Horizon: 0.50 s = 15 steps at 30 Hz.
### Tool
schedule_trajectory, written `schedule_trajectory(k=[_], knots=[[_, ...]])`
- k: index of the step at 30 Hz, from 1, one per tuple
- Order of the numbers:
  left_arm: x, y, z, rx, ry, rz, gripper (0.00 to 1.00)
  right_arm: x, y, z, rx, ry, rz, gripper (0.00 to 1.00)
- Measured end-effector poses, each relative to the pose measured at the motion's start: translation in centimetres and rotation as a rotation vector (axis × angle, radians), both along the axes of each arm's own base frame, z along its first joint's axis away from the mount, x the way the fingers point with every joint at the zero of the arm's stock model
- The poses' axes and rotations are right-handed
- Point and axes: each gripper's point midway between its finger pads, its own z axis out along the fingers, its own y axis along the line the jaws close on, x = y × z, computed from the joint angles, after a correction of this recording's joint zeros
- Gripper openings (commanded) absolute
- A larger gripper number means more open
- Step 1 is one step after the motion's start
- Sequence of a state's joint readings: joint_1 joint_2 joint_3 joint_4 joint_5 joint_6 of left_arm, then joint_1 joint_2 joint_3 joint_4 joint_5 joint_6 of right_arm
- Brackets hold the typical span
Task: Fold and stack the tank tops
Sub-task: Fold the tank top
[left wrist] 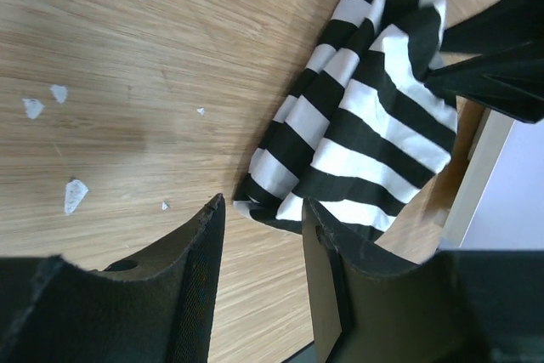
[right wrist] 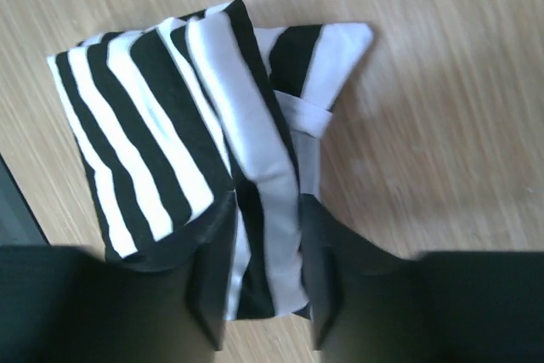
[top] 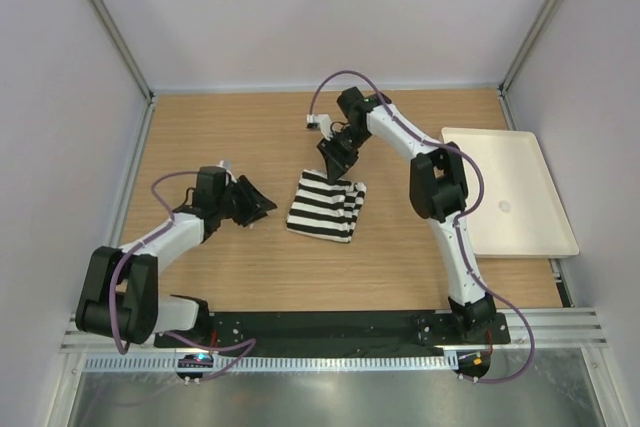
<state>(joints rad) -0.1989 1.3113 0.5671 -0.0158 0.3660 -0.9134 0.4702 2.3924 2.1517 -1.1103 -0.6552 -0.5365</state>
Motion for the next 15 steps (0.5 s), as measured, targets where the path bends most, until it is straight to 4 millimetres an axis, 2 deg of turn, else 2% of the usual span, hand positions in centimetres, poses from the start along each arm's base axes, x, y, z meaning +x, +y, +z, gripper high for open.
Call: schedule_trajectory(k=[1,3,4,7,10,14,15], knots=[[0.0,-0.2,-0.1,0.005,0.0,-0.007,0.43,0.2,-0.3,-0.2,-0.009,0.006,-0.013,0.59],[0.0,-0.6,-0.1,0.013,-0.001,-0.018,0.43,0.7,-0.8,-0.3,-0.021,0.006,-0.045,0.79],[0.1,-0.7,-0.1,0.016,-0.001,-0.02,0.43,1.1,-1.0,-0.2,-0.022,0.002,-0.065,0.99],[0.9,-0.9,0.5,0.021,-0.018,-0.018,0.43,2.1,-1.1,0.5,-0.019,-0.031,-0.11,1.0],[2.2,-1.1,1.6,0.023,-0.048,-0.014,0.43,2.0,-1.2,2.1,-0.012,-0.051,-0.175,1.0],[4.3,-1.5,3.0,0.022,-0.089,-0.017,0.49,0.9,-1.9,5.8,0.025,-0.09,-0.338,1.0],[5.0,-1.7,3.4,0.02,-0.102,-0.022,0.51,0.4,-2.2,6.5,0.036,-0.096,-0.386,0.95]])
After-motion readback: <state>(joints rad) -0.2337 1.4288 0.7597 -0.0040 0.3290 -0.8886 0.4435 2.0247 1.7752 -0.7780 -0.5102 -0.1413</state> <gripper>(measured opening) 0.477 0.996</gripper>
